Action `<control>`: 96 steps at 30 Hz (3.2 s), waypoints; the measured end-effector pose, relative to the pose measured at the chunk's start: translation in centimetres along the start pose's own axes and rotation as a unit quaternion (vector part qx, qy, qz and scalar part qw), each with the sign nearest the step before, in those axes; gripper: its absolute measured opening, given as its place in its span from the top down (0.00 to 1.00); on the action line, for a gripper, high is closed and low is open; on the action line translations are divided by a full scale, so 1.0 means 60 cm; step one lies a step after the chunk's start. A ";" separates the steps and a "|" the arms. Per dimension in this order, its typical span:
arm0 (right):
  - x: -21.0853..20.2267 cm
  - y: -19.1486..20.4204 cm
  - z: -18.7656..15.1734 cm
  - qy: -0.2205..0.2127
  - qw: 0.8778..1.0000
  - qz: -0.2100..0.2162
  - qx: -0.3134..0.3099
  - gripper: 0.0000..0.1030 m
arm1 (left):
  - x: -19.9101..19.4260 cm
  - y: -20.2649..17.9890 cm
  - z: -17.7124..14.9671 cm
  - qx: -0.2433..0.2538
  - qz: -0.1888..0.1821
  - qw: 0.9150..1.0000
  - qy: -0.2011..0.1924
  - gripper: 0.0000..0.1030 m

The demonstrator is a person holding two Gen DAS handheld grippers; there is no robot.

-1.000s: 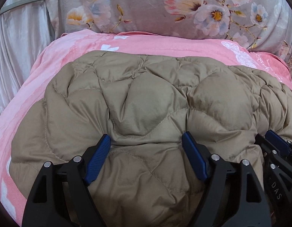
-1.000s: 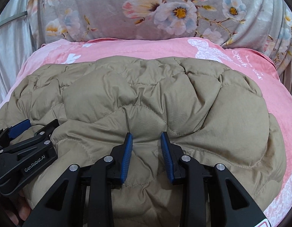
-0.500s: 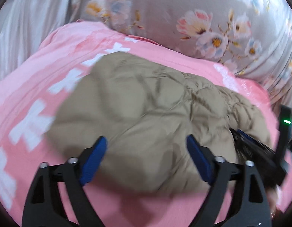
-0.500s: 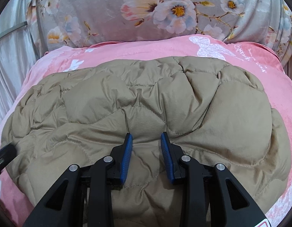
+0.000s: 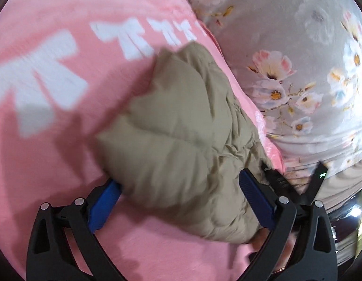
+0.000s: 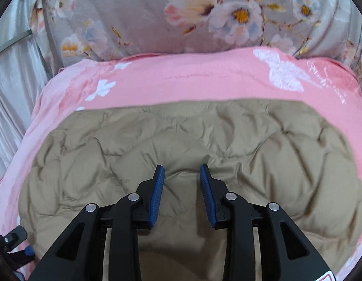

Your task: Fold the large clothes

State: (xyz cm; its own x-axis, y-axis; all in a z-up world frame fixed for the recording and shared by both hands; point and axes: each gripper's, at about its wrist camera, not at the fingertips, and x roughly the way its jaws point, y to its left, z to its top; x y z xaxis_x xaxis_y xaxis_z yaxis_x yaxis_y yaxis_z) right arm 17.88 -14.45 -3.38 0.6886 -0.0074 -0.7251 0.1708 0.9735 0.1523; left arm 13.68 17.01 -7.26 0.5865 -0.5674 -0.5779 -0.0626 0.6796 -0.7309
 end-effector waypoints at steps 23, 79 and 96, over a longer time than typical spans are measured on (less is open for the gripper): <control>-0.079 0.138 -0.135 0.064 0.995 0.077 -0.028 0.66 | -0.237 -0.141 0.006 0.161 0.006 0.981 -0.109 0.87; -0.405 -0.276 -0.176 -0.036 0.984 0.065 0.163 0.61 | -0.037 -0.422 -0.310 0.375 -0.099 0.908 0.158 0.16; -0.236 -0.163 0.084 0.039 0.969 0.126 0.209 0.39 | -0.100 -0.386 -0.004 0.283 0.086 0.955 -0.038 0.15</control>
State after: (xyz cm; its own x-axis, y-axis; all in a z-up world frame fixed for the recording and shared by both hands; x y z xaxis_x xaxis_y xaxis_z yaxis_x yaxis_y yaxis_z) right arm 10.00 -25.03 8.77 0.6931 0.2523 -0.6752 0.2859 0.7637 0.5788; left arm 11.45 4.57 13.04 0.6646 -0.4047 -0.6281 0.2701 0.9139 -0.3031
